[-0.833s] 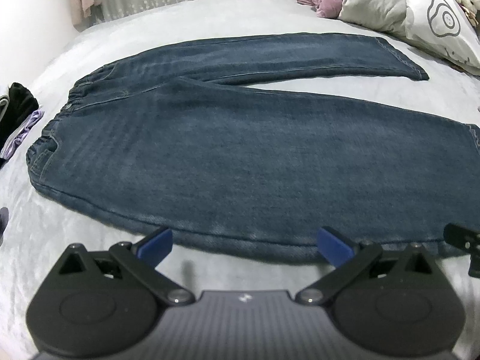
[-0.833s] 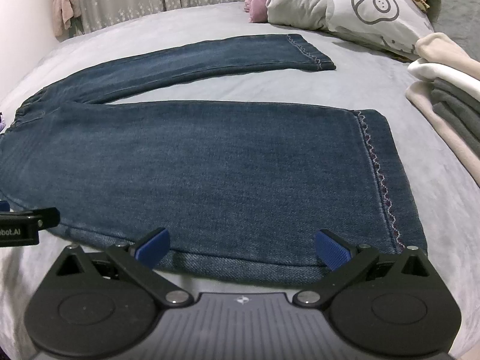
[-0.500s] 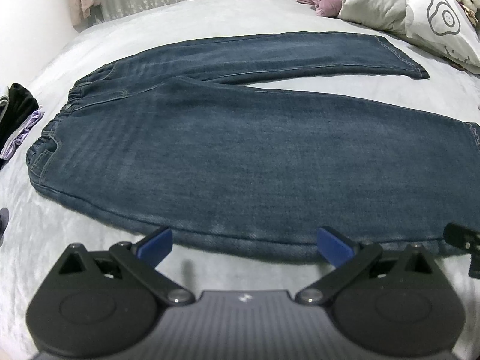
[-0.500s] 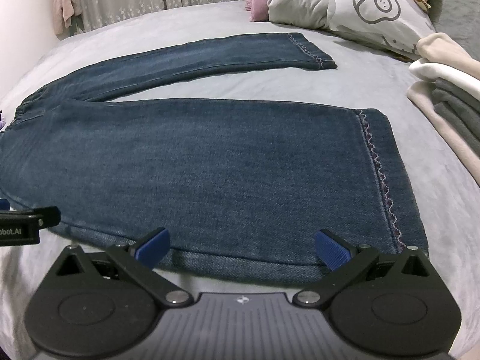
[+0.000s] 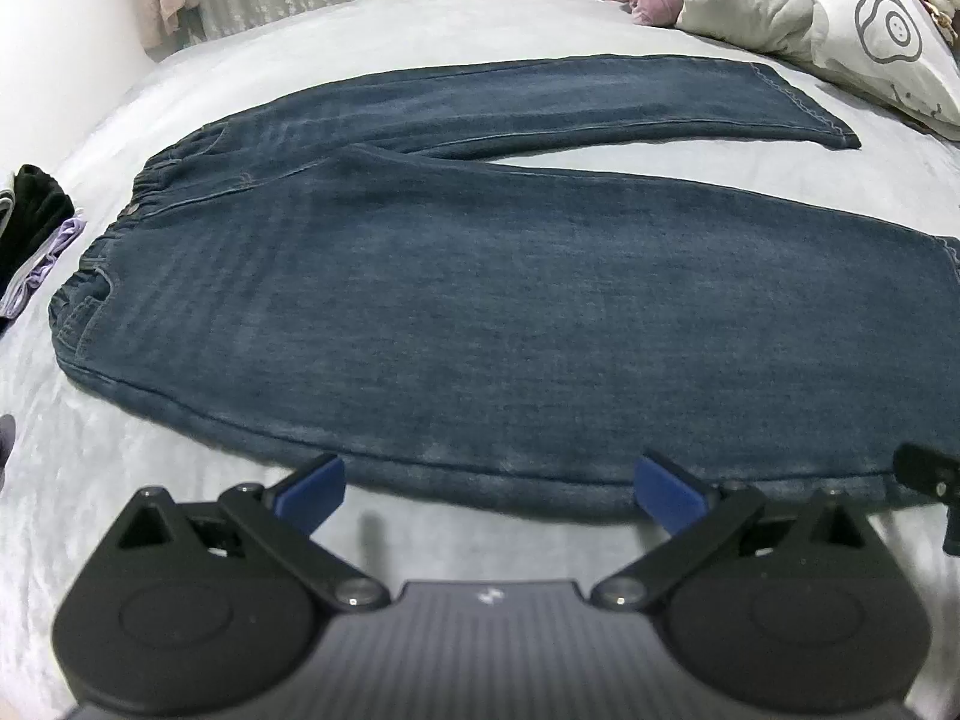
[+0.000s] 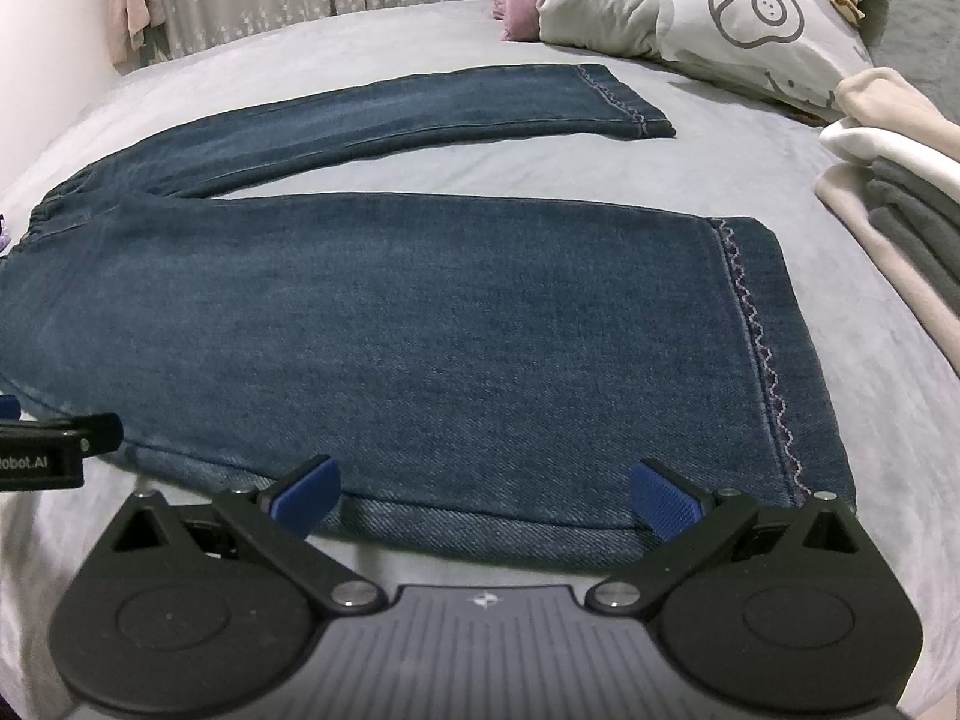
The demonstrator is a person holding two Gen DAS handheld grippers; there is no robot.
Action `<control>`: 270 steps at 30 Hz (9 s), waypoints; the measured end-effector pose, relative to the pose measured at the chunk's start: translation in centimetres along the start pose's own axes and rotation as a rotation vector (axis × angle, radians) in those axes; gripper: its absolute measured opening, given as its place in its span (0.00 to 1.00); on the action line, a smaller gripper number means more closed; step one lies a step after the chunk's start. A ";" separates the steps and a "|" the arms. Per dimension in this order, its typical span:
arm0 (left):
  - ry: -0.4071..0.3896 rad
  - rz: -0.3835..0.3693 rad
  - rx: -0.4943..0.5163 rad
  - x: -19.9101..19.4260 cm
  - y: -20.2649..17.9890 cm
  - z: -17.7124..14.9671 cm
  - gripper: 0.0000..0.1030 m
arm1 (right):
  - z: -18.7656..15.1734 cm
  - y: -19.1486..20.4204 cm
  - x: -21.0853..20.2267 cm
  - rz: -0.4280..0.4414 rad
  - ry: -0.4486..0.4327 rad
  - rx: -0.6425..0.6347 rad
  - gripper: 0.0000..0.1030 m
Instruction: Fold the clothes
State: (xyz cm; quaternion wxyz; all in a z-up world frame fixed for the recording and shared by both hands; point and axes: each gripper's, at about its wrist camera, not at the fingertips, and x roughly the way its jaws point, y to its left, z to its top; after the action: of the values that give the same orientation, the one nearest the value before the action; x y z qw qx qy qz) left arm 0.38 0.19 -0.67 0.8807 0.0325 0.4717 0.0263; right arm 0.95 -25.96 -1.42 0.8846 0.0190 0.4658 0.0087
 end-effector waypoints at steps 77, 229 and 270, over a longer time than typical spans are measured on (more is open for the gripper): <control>-0.168 0.012 -0.564 9.5 25.4 10.8 1.00 | 28.9 17.4 21.5 0.431 -0.292 -0.759 0.10; -0.171 0.329 -0.155 5.7 15.8 5.8 0.83 | 7.8 -19.5 7.9 -0.060 -0.227 0.319 0.31; -0.167 -0.464 -0.642 10.5 19.6 9.9 0.38 | 15.4 12.5 15.5 0.756 -0.225 -0.455 0.19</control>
State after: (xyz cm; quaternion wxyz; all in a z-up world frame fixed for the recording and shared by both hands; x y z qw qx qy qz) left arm 14.07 20.19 -2.30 0.8640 -0.3493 0.3613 -0.0301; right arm 22.47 -13.34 -4.92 0.8463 -0.0062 0.3132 0.4308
